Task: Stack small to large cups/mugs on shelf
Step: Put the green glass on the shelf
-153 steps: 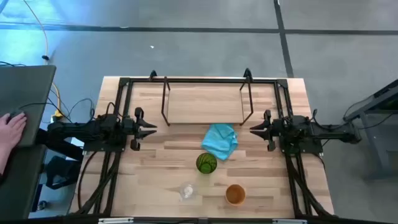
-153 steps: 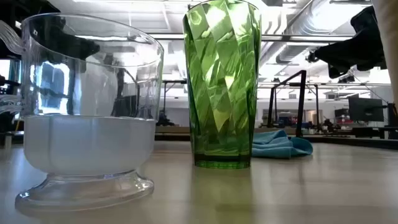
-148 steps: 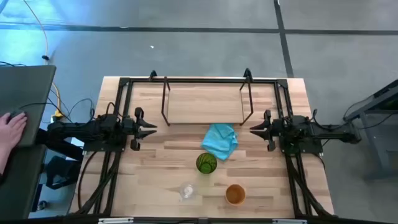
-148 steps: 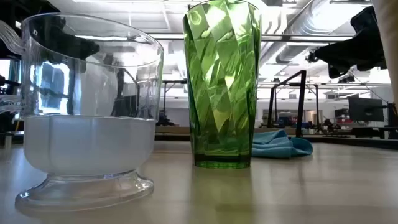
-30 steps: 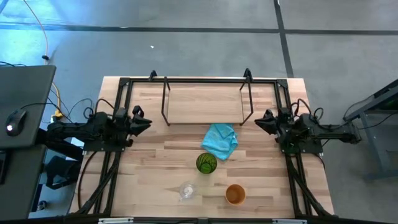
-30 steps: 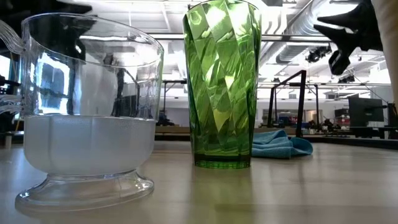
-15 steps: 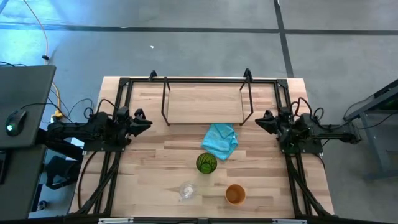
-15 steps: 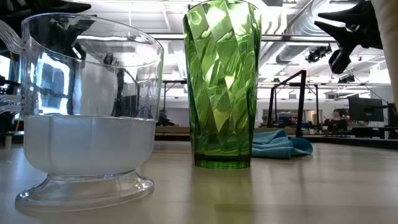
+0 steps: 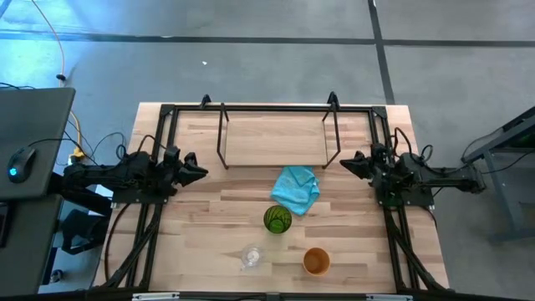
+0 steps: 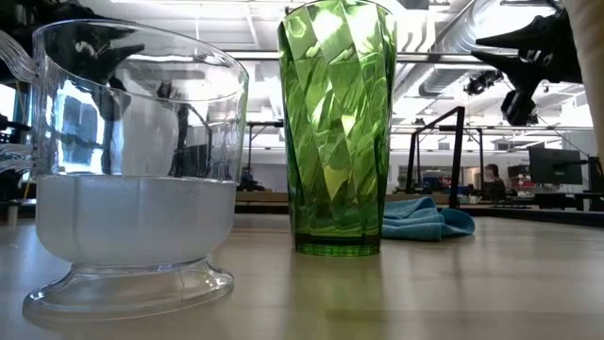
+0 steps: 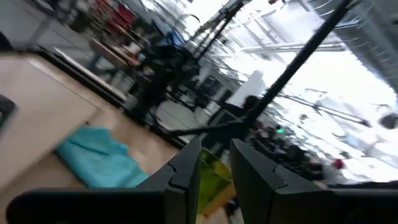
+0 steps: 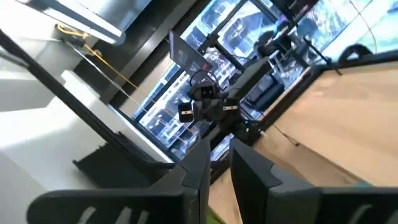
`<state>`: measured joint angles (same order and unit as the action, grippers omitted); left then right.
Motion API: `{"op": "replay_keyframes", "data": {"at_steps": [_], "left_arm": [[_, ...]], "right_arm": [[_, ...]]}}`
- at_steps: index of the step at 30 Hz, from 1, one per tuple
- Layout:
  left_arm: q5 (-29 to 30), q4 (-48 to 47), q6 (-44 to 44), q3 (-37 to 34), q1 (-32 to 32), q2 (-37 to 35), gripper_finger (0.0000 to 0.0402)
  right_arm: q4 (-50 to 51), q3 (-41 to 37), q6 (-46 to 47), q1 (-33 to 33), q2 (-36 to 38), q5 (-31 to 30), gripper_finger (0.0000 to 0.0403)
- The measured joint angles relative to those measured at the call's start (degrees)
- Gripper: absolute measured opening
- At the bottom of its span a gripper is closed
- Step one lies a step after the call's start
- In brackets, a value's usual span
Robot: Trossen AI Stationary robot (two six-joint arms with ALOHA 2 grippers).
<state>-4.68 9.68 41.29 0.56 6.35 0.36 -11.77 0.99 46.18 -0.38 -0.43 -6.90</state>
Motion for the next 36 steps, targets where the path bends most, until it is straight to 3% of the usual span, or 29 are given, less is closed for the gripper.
{"op": "replay_keyframes", "data": {"at_steps": [7, 14, 21, 28, 36], "left_arm": [[-4.1, 2.9, 4.2, 0.0, 0.0, 0.0, 0.0076], [-3.9, 2.7, 4.2, 0.0, 0.0, 0.2, 0.0076], [-2.1, 2.3, 4.2, 0.0, 0.0, 0.7, 0.0076], [-1.7, 2.2, 4.2, 0.0, 0.0, 0.7, 0.0076], [-3.7, 2.2, 4.2, 0.0, 0.0, 0.7, 0.0076]], "right_arm": [[-8.6, 0.3, -6.9, 0.0, 0.0, 2.9, 0.005], [-0.1, 10.7, -20.9, 0.0, -4.8, 3.8, 0.005], [7.9, 25.9, -24.2, -1.4, -22.4, 7.0, 0.005], [26.5, 42.6, -24.1, -4.9, -42.0, 7.4, 0.005], [39.4, 61.2, -26.2, -8.4, -61.4, 7.4, 0.005]]}}
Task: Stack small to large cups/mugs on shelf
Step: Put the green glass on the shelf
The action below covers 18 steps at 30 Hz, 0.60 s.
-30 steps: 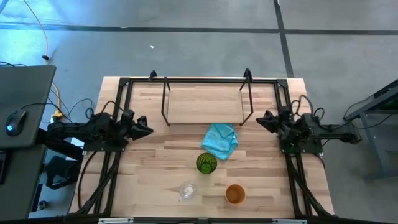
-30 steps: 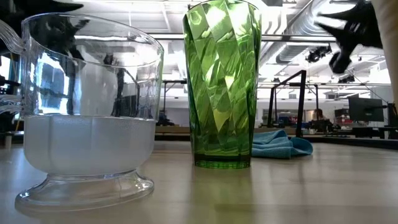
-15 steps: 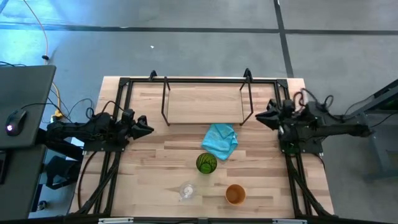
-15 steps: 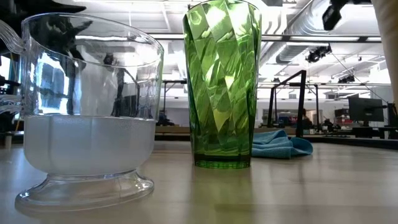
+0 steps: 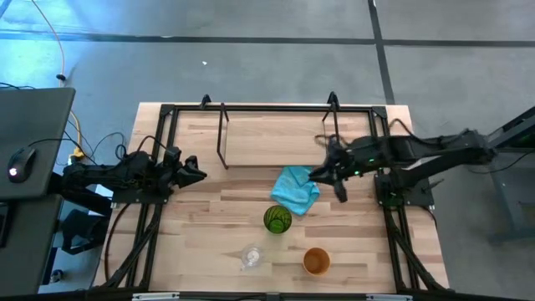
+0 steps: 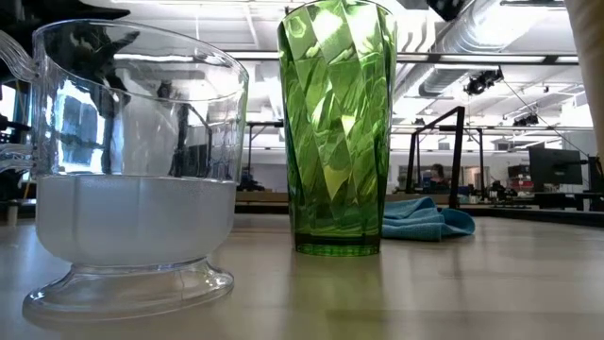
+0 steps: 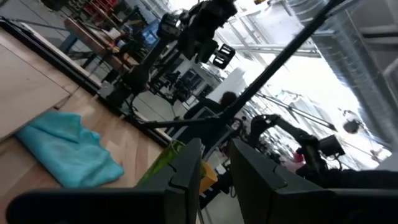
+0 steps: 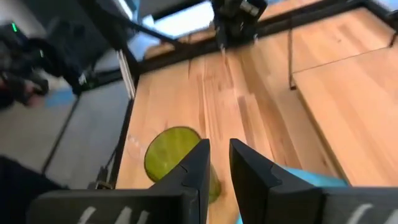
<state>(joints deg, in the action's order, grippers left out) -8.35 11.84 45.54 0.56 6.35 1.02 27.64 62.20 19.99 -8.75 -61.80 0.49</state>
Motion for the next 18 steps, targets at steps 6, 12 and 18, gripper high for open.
{"op": "replay_keyframes", "data": {"at_steps": [6, 12, 18], "left_arm": [[-3.5, -1.4, -0.1, 0.0, 0.0, 0.0, 0.0076], [-5.2, -8.0, -0.1, 0.0, 0.0, 0.0, 0.0076], [-5.4, -9.0, -2.2, 0.0, 0.0, 0.3, 0.0076]], "right_arm": [[13.2, 13.4, 0.6, -1.2, -12.3, 0.0, 0.005], [22.9, 22.9, 2.5, -2.8, -22.1, 0.6, 0.0059], [27.2, 28.5, 4.6, -4.0, -29.4, 1.7, 0.0094]]}}
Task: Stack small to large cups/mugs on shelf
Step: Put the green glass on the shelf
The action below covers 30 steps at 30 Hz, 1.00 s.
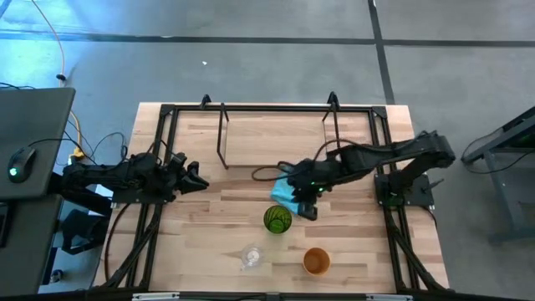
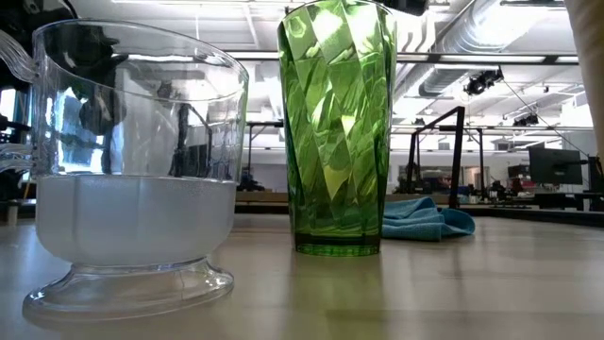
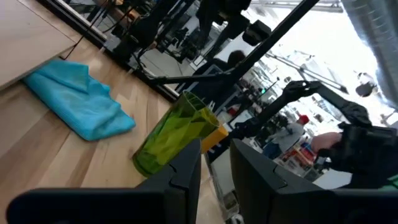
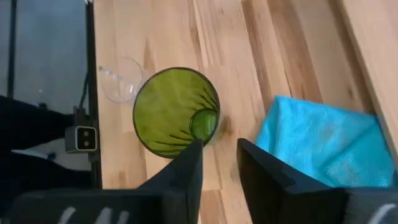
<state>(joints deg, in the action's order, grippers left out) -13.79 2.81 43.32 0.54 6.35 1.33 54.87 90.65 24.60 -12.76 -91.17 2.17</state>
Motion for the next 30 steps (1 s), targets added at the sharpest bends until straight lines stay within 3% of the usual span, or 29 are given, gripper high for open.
{"op": "replay_keyframes", "data": {"at_steps": [6, 11, 19, 30], "left_arm": [[-0.2, 0.0, -2.2, 0.0, 0.0, 0.0, 0.0076], [-0.2, 0.0, -3.8, 0.0, 0.0, 0.0, 0.0076], [-0.4, 0.1, -4.3, 0.0, 0.0, 0.0, 0.0076], [-0.4, 0.1, -4.3, 0.0, 0.0, 0.0, 0.0076]], "right_arm": [[0.2, 3.0, 5.8, -1.0, -4.2, 0.0, 0.013], [0.2, 3.1, 10.3, -1.9, -7.0, 0.0, 0.0137], [-2.2, 3.1, 10.0, -2.8, -11.3, -1.2, 0.0138], [-2.4, 3.1, 7.9, -2.6, -11.7, -5.8, 0.0138]]}}
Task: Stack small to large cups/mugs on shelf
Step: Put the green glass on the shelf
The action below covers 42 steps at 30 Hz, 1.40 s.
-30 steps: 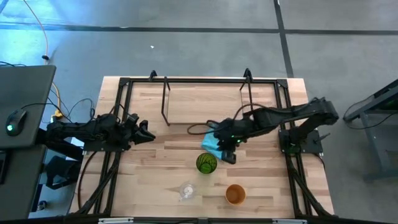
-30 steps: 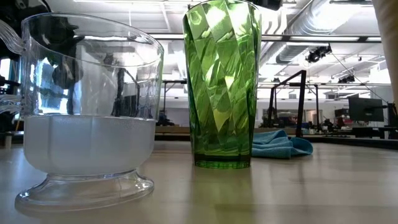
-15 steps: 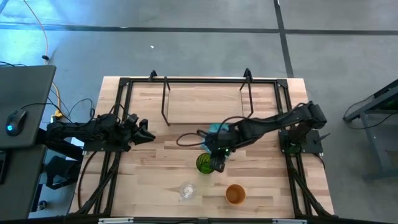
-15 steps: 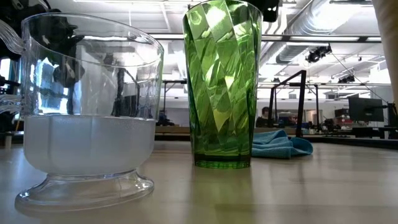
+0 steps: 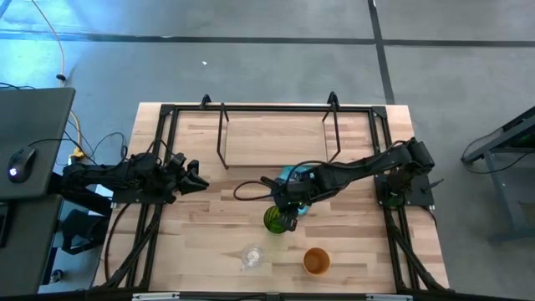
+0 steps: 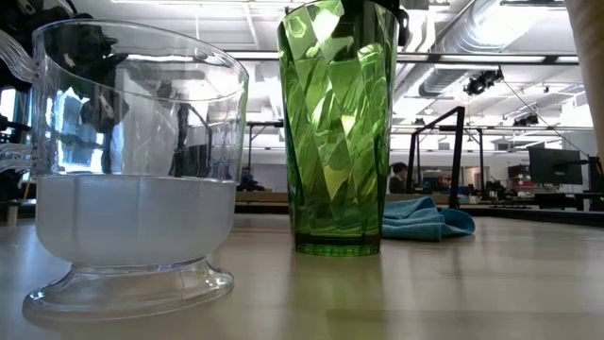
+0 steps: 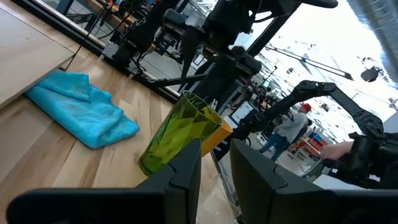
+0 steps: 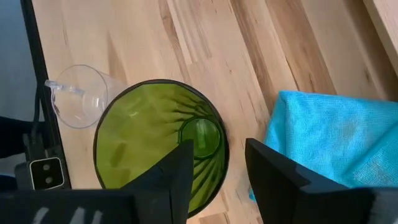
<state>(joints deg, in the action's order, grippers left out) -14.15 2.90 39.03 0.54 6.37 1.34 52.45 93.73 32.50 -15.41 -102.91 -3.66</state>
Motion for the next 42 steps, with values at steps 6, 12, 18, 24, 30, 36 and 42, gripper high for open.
{"op": "replay_keyframes", "data": {"at_steps": [6, 12, 18, 24, 30, 36, 42], "left_arm": [[0.0, 0.0, 0.0, 0.0, 0.0, 0.0, 0.0076], [0.0, 0.0, 0.0, 0.0, 0.0, 0.0, 0.0076], [0.0, 0.0, 0.0, 0.0, 0.0, 0.0, 0.0076], [0.2, 0.0, 0.0, 0.0, 0.0, 0.0, 0.0076], [0.2, 0.0, -0.1, 0.0, 0.0, 0.0, 0.0076], [0.2, 0.0, -0.2, 0.0, 0.0, 0.0, 0.0076], [0.2, 0.0, -0.2, 0.0, 0.0, 0.0, 0.0076]], "right_arm": [[-1.0, 0.0, -2.1, 0.0, 0.0, 0.0, 0.0138], [-1.3, 0.0, -3.0, 0.6, -0.9, 0.1, 0.0138], [-1.0, 0.0, -2.9, 0.8, -2.5, 0.6, 0.0138], [-0.8, 0.0, -2.8, 0.8, -3.8, 0.6, 0.0138], [-0.8, 0.0, -1.5, 1.1, -4.0, -1.0, 0.0101], [-0.8, 0.0, -1.4, 1.2, -3.9, -1.0, 0.0009], [-0.4, 0.1, 1.5, 1.8, -3.8, -0.9, 0.0003]]}}
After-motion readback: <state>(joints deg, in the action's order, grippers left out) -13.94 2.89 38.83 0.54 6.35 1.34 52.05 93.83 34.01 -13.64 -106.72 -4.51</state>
